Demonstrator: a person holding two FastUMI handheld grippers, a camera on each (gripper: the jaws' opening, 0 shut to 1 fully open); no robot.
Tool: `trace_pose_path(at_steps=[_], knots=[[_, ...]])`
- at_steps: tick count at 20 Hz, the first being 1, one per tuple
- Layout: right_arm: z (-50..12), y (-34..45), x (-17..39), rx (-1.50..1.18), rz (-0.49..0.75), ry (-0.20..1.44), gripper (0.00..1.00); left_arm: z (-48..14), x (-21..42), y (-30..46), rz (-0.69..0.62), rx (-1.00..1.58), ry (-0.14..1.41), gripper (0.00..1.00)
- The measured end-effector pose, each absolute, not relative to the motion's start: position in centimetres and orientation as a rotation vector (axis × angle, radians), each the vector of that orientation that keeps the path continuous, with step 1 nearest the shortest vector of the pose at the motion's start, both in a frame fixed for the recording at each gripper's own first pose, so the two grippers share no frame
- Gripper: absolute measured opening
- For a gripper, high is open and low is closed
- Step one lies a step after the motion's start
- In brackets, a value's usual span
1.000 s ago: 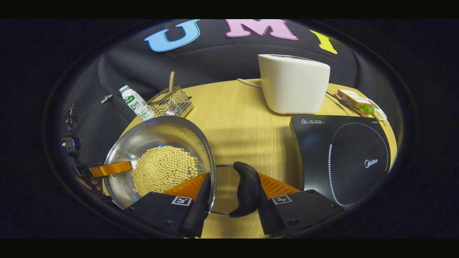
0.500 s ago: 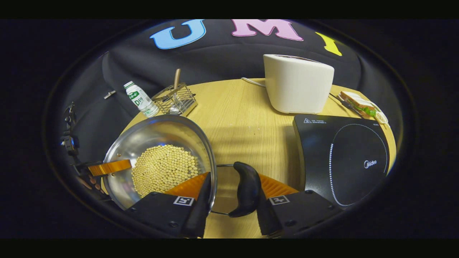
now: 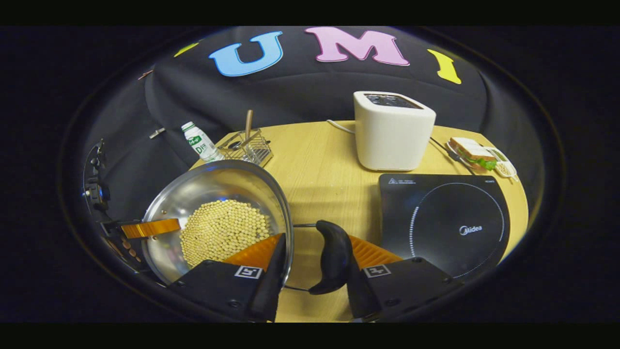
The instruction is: First push the handle of the pot to place it horizontally, then grasp the pot with both hands and set it on the induction cooktop.
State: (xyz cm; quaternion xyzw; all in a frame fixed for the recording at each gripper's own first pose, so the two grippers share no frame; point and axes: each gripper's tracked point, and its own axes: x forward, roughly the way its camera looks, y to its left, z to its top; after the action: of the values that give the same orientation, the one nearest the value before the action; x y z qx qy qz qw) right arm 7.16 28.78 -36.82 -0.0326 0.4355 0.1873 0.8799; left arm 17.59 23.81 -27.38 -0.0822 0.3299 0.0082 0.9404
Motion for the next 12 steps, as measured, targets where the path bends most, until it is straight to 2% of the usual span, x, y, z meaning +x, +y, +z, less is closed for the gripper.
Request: trace_pose_path(at_steps=[12], knots=[[-31.7,17.0,10.4,-0.004,0.283,0.878,0.60,-23.9,20.2,10.9,-0.092,-0.092,0.683,0.59]])
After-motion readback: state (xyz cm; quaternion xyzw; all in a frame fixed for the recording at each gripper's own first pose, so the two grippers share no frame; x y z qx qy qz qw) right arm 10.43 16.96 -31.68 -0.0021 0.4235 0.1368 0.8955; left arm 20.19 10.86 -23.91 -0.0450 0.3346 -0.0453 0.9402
